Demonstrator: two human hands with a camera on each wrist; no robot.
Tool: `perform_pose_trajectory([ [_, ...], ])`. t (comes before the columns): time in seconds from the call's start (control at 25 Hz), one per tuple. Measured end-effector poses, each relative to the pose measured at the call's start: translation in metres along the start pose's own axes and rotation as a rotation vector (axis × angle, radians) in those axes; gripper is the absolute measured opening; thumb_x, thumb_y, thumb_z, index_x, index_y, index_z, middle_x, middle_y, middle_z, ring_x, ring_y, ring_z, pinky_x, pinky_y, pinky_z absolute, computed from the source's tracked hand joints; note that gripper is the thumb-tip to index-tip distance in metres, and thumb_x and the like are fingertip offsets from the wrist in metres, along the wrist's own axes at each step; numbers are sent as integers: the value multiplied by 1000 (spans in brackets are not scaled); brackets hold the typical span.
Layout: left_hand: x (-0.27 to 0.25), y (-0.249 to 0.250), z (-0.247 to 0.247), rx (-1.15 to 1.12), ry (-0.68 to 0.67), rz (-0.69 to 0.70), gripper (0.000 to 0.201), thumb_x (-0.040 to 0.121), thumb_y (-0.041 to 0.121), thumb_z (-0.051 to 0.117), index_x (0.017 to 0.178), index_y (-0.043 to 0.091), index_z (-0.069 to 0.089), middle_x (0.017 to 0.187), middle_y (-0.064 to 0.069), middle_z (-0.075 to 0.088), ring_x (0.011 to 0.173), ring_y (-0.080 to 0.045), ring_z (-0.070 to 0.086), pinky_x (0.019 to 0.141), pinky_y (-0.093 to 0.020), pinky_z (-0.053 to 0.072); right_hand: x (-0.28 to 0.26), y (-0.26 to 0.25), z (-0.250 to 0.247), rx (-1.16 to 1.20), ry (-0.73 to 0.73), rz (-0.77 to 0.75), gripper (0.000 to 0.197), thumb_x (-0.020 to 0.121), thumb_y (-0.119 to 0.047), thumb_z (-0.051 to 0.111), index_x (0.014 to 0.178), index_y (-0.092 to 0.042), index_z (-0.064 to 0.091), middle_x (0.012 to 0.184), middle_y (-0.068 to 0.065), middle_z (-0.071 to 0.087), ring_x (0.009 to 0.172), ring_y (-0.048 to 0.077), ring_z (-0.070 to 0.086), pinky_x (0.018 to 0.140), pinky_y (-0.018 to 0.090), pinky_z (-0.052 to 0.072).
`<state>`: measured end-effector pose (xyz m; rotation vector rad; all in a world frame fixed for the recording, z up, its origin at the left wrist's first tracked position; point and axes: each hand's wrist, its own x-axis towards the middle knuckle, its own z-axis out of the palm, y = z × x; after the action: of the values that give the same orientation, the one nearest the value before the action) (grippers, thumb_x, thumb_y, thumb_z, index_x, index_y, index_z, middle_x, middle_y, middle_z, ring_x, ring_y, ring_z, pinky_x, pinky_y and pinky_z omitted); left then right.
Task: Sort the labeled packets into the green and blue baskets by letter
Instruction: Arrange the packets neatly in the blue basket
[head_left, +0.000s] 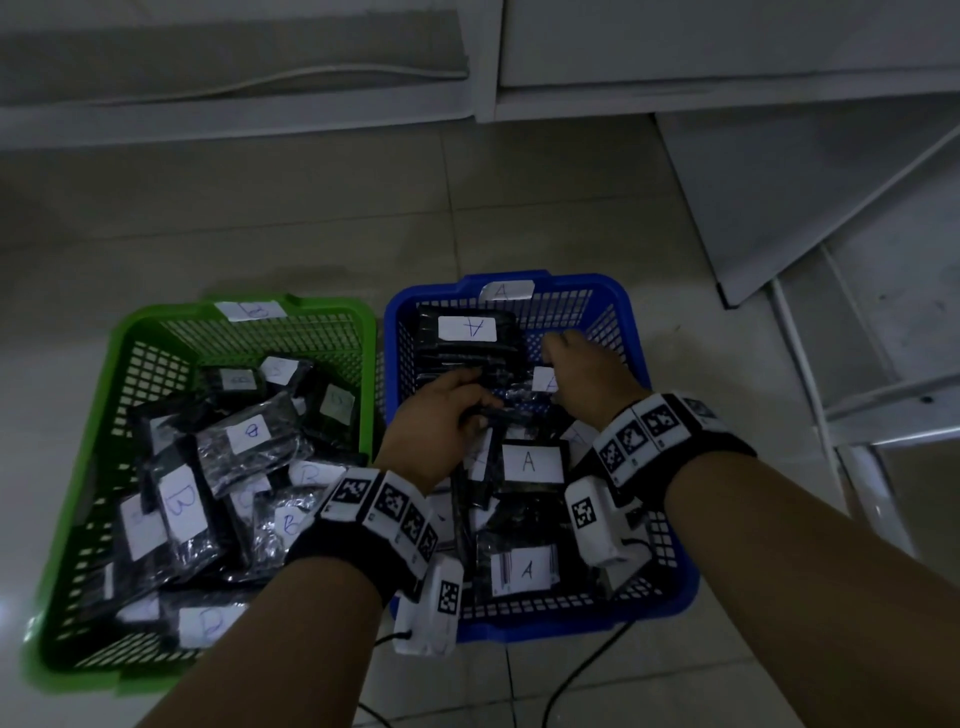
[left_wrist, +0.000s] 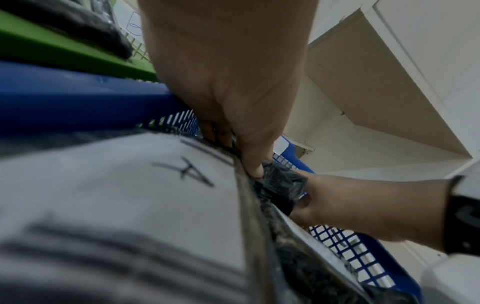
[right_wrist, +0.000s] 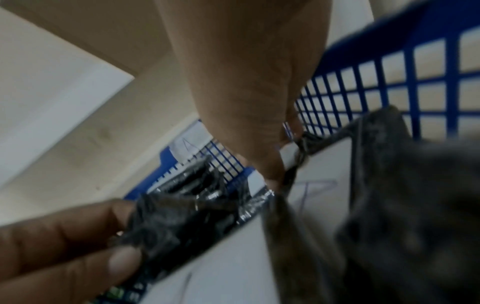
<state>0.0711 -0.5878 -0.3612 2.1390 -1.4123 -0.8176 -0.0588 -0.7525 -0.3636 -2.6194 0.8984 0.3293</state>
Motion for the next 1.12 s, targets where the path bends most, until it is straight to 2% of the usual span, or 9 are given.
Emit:
perform_pose_trajectory([
  [0.16,0,-2,2,-17,4,-9,28,90,13,58,113,24,66,148,0,40,134,-16,38,107,-23,29,1,-3,0,-143,-1,-60,41,81,-6,60,121,-2,47,109,19,60,102,33,55,81,35,42],
  [0.24,0,-3,2,-29,3,-19,28,90,13,58,113,26,66,148,1,39,135,-16,38,106,-21,28,-1,0,-4,-106,21,46,42,80,-12,66,117,-1,49,109,20,61,101,34,56,74,35,46],
  [0.32,-1,-2,2,-31,19,-23,27,89,14,58,112,26,66,148,3,40,133,-15,39,105,-21,29,2,1,-4,-64,40,197,45,83,-18,65,120,2,49,116,22,58,105,35,56,77,38,50],
  [0.48,-3,1,1,-15,27,-12,26,90,15,58,112,24,67,142,3,42,125,-16,45,100,-25,37,11,-9,0,5,141,353,45,97,-13,46,137,2,35,137,23,38,109,37,54,82,40,48],
  [0.64,-2,0,0,-57,24,19,26,89,12,59,111,22,68,123,1,55,113,-17,53,96,-24,39,4,-8,8,46,162,103,29,94,-13,46,123,-8,51,130,21,40,107,37,49,83,36,44],
  [0.76,-1,-2,1,-53,22,30,26,88,12,60,110,22,67,115,2,62,109,-17,55,95,-24,39,5,2,16,385,106,178,18,85,-23,57,98,-11,56,107,11,55,98,29,55,87,44,49],
  [0.92,-2,-3,1,-49,-8,25,29,83,9,64,110,20,68,116,-1,61,110,-18,54,92,-15,33,-8,11,14,317,25,154,34,92,-23,55,122,-7,57,106,3,51,95,19,52,79,17,40],
  [1.04,-2,2,-1,65,-58,-17,36,79,16,68,115,24,64,123,1,58,118,-22,46,98,-23,33,-29,11,7,68,-167,4,36,93,-16,55,129,-15,58,130,19,44,117,32,47,93,25,38],
  [1.12,-2,9,-1,212,-77,-44,38,79,29,66,116,30,58,125,5,56,122,-25,41,99,-35,35,-37,11,5,65,-196,24,42,91,-11,56,131,-19,52,132,19,43,116,33,49,93,28,40],
])
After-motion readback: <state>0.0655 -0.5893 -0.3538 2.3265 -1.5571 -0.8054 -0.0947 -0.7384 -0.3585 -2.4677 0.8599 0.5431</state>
